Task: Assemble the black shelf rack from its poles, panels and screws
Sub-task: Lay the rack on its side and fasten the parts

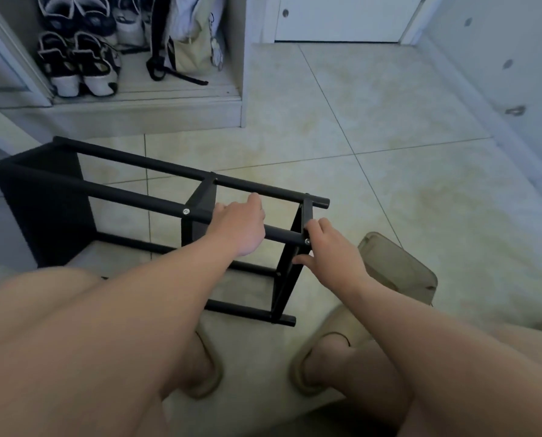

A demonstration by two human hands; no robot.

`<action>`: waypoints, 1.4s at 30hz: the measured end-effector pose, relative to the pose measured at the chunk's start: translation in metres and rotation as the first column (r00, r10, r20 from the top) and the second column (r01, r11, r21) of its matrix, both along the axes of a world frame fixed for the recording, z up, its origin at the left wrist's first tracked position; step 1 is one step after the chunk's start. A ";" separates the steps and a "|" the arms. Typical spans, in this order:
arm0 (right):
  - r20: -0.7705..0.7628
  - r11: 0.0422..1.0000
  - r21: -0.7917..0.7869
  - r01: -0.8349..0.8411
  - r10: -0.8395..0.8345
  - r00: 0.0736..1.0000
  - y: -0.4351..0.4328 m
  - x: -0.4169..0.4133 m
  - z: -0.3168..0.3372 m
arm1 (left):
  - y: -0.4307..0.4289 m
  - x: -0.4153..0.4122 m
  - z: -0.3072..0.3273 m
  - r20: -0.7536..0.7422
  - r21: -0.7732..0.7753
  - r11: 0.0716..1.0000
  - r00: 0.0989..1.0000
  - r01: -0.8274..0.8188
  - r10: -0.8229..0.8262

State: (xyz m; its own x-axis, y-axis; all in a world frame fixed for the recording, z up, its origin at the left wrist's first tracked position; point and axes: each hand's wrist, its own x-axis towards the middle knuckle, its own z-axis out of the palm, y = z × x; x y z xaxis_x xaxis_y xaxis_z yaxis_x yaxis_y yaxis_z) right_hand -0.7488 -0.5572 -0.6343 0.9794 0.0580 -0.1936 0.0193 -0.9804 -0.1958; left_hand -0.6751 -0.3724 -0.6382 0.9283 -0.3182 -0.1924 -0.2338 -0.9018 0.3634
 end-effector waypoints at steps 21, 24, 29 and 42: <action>0.077 0.987 -0.140 0.078 -0.067 0.995 -0.009 -0.060 -0.021 | -0.006 -0.058 -0.024 0.045 -0.169 0.977 0.991 0.129 -0.124; 0.063 0.991 -0.101 0.092 -0.086 0.994 -0.009 -0.064 -0.024 | -0.004 -0.064 -0.027 0.019 -0.179 0.977 0.993 0.118 -0.116; -0.075 0.995 0.035 0.098 -0.095 0.993 -0.011 -0.077 -0.019 | -0.001 -0.082 -0.034 -0.046 -0.173 0.981 0.994 0.088 -0.097; -0.351 0.977 0.158 0.145 -0.081 0.933 -0.004 -0.102 0.010 | 0.012 -0.107 -0.033 -0.192 -0.103 0.992 0.978 0.068 -0.087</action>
State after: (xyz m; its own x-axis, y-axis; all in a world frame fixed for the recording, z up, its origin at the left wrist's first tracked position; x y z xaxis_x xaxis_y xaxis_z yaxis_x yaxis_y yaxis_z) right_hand -0.8503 -0.5616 -0.6246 0.8581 0.0154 -0.5132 -0.1884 -0.9204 -0.3426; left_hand -0.7824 -0.3606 -0.6715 0.8475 -0.4131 -0.3332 -0.2174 -0.8429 0.4921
